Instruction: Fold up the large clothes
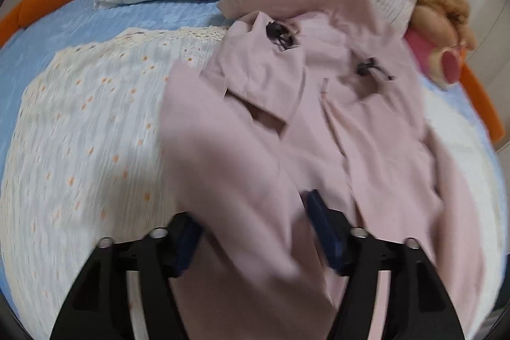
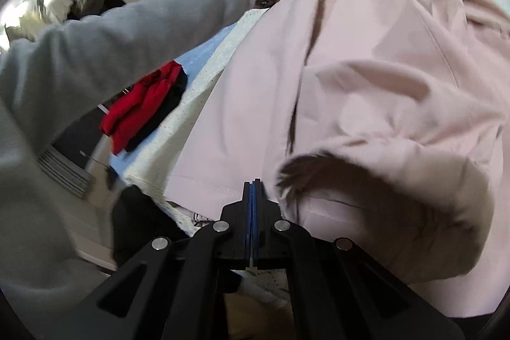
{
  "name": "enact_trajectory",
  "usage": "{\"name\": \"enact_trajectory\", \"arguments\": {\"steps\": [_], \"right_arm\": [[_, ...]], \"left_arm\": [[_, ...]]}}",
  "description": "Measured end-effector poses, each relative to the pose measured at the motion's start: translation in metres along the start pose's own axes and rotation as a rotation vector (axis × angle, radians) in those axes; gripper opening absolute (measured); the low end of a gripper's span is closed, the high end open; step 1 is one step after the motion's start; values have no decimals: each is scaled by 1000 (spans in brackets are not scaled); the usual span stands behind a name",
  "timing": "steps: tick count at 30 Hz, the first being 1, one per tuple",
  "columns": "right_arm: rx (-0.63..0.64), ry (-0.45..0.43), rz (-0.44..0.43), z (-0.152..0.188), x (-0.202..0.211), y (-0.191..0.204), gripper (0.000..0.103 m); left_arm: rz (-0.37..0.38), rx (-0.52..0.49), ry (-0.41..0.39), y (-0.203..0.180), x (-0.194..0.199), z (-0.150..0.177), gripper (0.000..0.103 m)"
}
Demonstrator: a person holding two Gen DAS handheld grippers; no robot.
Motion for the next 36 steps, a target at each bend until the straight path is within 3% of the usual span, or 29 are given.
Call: {"name": "enact_trajectory", "arguments": {"steps": [2, 4, 6, 9, 11, 13, 14, 15, 16, 18, 19, 23, 24, 29, 33, 36], "right_arm": [[-23, 2, -25, -1, 0, -4, 0], [-9, 0, -13, -2, -3, -1, 0], [13, -7, -3, -4, -3, 2, 0], [19, -28, -12, -6, 3, 6, 1], [28, -31, -47, -7, 12, 12, 4], [0, -59, -155, -12, 33, 19, 15], [-30, -92, -199, -14, 47, 18, 28], [-54, -125, -222, -17, 60, 15, 49], [-76, -172, -234, -20, 78, 11, 56], [-80, -282, -173, -25, 120, 0, 58], [-71, -316, -90, -25, 141, -10, 58], [-108, -314, 238, -15, 182, -59, 58], [-139, -310, 270, -11, 189, -72, 58], [-281, -280, 206, 1, 194, -119, 58], [-289, -215, 244, 5, 196, -147, 57], [-265, -170, 197, 4, 196, -153, 54]], "left_arm": [[-35, -15, -18, 3, -14, -5, 88], [8, 35, -12, 11, -24, -8, 97], [45, 59, 0, 17, -22, -9, 97], [5, -3, -8, 12, 1, -6, 84], [1, -46, -32, -1, 33, -2, 84], [34, -80, -57, -22, 69, 2, 92], [57, -96, -67, -35, 87, 6, 95], [78, -107, -73, -46, 100, 9, 96], [104, -129, -74, -66, 117, 16, 96], [125, -163, -58, -98, 134, 28, 96], [140, -179, -40, -120, 141, 37, 96], [156, -247, 8, -200, 148, 58, 96], [142, -267, 19, -220, 146, 64, 96], [71, -319, 79, -292, 113, 92, 96], [-6, -352, 119, -324, 69, 106, 96], [-44, -346, 163, -331, 41, 115, 96]]}}
Point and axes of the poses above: each gripper's, at about its wrist camera, not at the fingertips, and x roughly against the way its jaws point, y to its left, z to its underside, the point moved 6 cm from there along -x, roughly the way its jaws point, and after that the axes turned 5 degrees about x, right-handed, at the moved point
